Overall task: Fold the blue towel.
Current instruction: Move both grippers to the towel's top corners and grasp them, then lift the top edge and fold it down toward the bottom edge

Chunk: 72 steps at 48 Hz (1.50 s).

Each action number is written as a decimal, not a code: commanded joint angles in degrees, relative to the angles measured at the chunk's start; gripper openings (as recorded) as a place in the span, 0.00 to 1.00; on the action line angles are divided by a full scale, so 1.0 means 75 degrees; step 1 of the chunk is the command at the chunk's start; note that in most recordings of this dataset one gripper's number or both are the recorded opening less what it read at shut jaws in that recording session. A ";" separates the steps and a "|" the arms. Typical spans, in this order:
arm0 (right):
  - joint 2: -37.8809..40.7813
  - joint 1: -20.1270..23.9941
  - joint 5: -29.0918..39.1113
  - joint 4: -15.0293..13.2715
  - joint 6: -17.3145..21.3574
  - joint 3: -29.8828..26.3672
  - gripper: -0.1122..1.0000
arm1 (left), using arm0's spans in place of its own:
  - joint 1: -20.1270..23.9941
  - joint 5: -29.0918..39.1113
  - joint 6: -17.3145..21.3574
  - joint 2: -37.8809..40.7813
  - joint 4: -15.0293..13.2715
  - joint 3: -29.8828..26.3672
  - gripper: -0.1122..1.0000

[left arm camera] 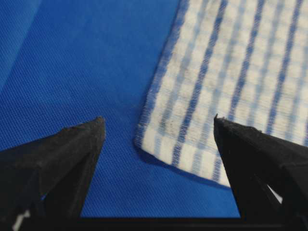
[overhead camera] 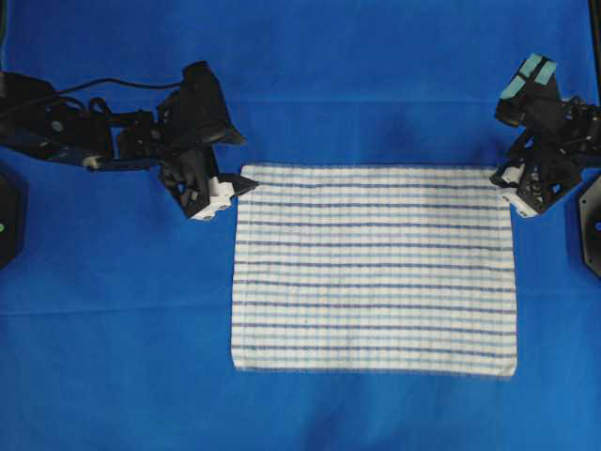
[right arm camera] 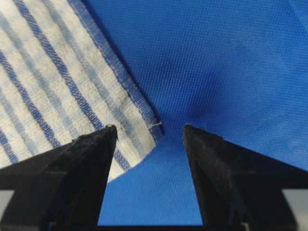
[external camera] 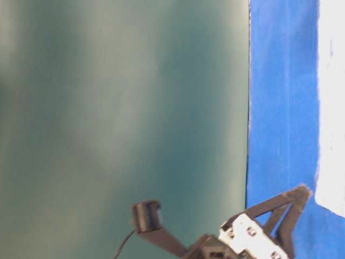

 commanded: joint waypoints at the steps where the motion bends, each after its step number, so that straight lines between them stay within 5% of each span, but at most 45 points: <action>1: 0.0176 -0.0035 -0.0270 -0.0023 0.0000 -0.0047 0.65 | 0.0059 -0.0035 0.0012 0.0105 -0.0012 -0.0199 0.90; 19: 0.0691 -0.0023 -0.0504 -0.0023 -0.0023 -0.0035 0.59 | 0.0000 0.0516 0.0035 0.0363 0.0000 -0.0188 0.80; 28: 0.0680 -0.0023 -0.0504 -0.0023 -0.0047 -0.0047 0.15 | -0.0199 0.0961 0.0141 0.0387 0.0000 -0.0270 0.39; 36: 0.0668 -0.0023 -0.0527 -0.0023 -0.0059 -0.0059 0.14 | -0.0234 0.0996 0.0141 0.0387 0.0000 -0.0281 0.12; 72: -0.0785 -0.0023 -0.0293 0.0047 0.0000 -0.0117 0.14 | -0.0223 0.1020 0.0164 -0.0586 0.0035 -0.0352 0.11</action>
